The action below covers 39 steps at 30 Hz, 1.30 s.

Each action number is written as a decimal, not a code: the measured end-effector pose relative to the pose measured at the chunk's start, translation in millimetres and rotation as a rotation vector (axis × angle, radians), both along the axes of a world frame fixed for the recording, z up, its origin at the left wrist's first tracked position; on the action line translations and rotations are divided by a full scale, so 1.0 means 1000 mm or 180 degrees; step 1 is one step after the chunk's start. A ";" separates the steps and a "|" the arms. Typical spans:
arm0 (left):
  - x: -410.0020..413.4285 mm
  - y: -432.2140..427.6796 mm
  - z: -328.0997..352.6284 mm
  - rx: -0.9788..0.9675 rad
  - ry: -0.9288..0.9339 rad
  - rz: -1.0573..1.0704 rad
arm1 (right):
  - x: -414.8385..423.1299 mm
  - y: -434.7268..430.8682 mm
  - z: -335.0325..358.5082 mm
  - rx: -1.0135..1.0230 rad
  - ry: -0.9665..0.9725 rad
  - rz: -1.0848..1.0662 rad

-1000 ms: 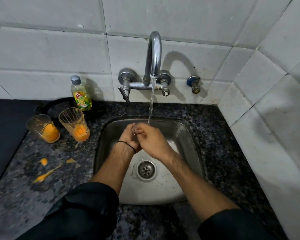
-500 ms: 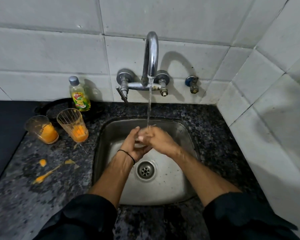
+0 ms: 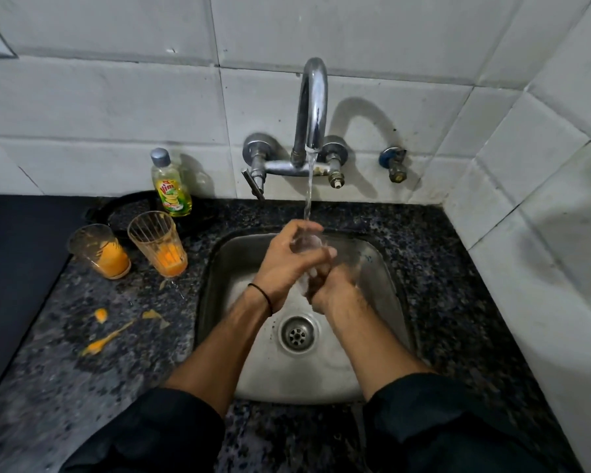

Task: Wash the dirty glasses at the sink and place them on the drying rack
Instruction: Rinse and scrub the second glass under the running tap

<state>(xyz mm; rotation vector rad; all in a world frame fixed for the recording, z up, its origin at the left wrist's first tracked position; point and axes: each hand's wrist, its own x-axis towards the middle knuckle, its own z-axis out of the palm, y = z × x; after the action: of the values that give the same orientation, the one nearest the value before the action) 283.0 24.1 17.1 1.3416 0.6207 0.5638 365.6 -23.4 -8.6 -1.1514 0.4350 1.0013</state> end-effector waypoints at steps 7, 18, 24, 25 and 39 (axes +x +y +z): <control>0.023 0.014 0.003 0.0013 0.0115 0.1007 | -0.025 0.014 0.007 -0.0721 -0.1323 0.0457; 0.014 0.001 -0.012 0.0515 0.0634 0.0379 | -0.015 0.003 0.026 -0.0301 -0.1281 0.0261; 0.006 0.005 -0.011 -0.0685 0.0227 0.0195 | -0.022 0.004 0.028 -0.0279 -0.2828 0.0843; 0.005 0.004 -0.009 -0.0834 0.0277 0.0224 | -0.023 0.004 0.025 -0.0342 -0.3332 0.0924; -0.013 -0.039 -0.022 -0.1054 -0.0095 0.0483 | -0.003 0.022 0.029 -0.0403 -0.2205 0.1532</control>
<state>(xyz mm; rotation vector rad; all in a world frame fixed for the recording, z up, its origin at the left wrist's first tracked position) 269.6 -15.0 -5.2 0.9791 0.7600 0.5740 362.3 -0.9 20.1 -1.6699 -0.3546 0.9102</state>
